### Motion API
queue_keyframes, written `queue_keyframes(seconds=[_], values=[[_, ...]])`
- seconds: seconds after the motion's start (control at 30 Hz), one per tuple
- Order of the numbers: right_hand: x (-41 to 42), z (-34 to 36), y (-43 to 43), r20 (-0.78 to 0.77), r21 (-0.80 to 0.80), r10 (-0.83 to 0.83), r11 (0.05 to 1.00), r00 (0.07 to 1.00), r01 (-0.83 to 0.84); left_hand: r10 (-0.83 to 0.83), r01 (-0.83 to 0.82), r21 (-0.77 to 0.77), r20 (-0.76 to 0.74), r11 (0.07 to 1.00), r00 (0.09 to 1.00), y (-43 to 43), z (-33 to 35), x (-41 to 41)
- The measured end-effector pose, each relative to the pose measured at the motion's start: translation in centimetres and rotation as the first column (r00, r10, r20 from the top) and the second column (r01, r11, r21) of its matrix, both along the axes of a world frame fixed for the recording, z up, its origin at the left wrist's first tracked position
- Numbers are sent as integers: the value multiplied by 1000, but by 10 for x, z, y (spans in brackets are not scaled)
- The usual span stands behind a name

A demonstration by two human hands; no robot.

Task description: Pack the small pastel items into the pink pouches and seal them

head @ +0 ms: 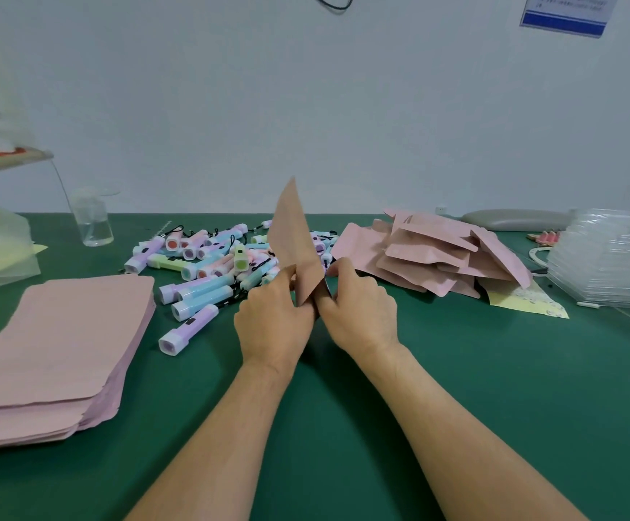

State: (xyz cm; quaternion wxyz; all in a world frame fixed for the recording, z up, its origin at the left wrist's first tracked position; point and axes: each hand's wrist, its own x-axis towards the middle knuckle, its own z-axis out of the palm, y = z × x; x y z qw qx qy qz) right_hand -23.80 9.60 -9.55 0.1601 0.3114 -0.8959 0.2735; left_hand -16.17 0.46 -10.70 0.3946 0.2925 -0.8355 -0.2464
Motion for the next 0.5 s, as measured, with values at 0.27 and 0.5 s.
queue_keyframes(seconds=[0.27, 0.5], values=[[-5, -4, -3, 67, 111, -108, 989, 992, 100, 110, -73, 256, -134, 964, 985, -11, -2, 2], [2, -2, -2, 114, -49, -64, 996, 991, 69, -47, 51, 92, -40, 994, 998, -1, -5, -4]])
